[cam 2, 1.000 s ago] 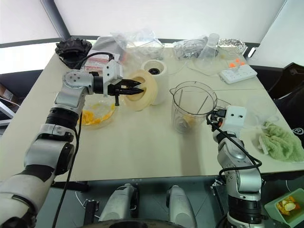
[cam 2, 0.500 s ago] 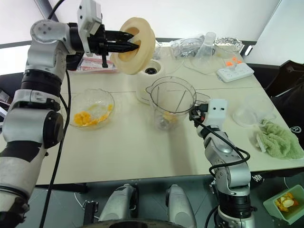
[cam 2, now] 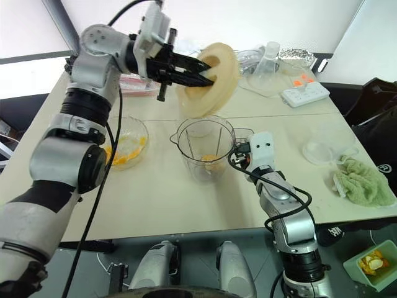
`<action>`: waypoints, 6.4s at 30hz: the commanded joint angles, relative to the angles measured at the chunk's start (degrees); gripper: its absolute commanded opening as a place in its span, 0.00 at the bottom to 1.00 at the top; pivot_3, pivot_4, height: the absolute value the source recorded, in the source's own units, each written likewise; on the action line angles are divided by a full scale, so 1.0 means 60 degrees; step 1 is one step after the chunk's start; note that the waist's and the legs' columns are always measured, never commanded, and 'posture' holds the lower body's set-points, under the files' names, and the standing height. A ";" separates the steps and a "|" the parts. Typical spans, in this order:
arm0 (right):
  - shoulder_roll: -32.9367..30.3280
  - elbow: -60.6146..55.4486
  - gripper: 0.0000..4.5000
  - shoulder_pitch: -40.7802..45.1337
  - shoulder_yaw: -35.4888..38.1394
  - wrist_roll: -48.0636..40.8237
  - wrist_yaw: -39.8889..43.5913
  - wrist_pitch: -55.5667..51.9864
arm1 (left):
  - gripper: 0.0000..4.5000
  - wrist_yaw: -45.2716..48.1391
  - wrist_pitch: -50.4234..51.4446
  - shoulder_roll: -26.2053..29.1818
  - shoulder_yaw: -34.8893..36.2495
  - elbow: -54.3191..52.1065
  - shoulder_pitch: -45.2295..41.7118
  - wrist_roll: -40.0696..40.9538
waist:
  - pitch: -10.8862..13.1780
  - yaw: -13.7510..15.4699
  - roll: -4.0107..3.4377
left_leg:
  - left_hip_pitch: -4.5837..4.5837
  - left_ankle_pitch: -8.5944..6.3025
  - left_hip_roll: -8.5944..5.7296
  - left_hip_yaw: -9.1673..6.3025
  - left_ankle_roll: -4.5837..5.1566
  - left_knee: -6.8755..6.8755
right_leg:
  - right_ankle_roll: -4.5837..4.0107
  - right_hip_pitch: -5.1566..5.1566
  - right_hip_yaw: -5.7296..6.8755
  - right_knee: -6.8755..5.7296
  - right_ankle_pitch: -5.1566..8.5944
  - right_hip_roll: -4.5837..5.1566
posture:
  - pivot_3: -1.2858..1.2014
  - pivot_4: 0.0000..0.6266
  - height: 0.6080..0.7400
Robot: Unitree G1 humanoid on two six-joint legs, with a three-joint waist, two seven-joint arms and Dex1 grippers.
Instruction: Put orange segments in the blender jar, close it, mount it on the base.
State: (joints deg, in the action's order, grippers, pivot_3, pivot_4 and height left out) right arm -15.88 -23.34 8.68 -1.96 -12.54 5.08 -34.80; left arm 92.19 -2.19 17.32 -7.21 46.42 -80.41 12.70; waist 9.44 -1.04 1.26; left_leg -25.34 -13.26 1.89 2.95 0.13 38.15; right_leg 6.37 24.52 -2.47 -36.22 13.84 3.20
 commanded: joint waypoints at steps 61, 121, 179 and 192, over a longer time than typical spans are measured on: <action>0.1498 -0.0322 0.22 0.0176 -0.0092 0.0252 0.1022 0.2138 | 0.06 -0.2546 0.4017 0.1005 -0.4296 -0.2767 0.2787 -0.2523 | -0.0034 -0.0012 -0.0023 | 0.0172 -0.0002 0.0017 -0.0033 -0.0003 -0.0003 | -0.0041 -0.0152 -0.0019 0.0000 0.0021 -0.0011 | 0.52 0.24 1.00; 0.1066 0.0207 0.22 0.0097 -0.0108 0.0419 0.1823 0.2380 | 0.99 -1.0149 0.8316 -0.0508 0.3812 -0.6789 0.2853 0.1545 | 0.0012 -0.0179 -0.0015 | 0.0081 0.0000 -0.0025 -0.0025 -0.0006 -0.0157 | 0.0030 0.0004 -0.0031 0.0017 0.0032 0.0020 | 0.52 0.24 1.00; 0.0232 1.5670 0.22 1.3588 0.2041 0.0711 0.1718 0.5766 | 0.99 -1.1542 0.4667 0.1034 0.2260 -1.4194 1.4627 0.0903 | 0.0075 -0.0253 -0.0021 | -0.0012 0.0047 -0.0004 0.0076 -0.0090 -0.0187 | -0.0048 0.0130 -0.0038 0.0015 -0.0007 0.0065 | 0.52 0.24 1.00; 0.0274 1.5512 0.22 1.2871 0.1824 0.1093 0.2053 0.5684 | 0.99 -1.1307 0.4624 0.1309 0.2334 -1.3869 1.4430 0.0948 | 0.0075 -0.0246 -0.0021 | -0.0011 0.0049 -0.0005 0.0072 -0.0092 -0.0186 | -0.0050 0.0130 -0.0035 0.0010 -0.0007 0.0064 | 0.52 0.24 1.00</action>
State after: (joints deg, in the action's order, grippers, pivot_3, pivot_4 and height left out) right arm -13.97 72.39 84.52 8.41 -5.84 17.37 -2.20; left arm 23.89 26.86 24.79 5.88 -35.92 6.86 18.09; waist 9.89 -2.51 1.14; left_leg -25.41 -12.97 1.86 3.38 -0.43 37.04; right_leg 6.08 25.29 -2.67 -36.16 13.79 3.58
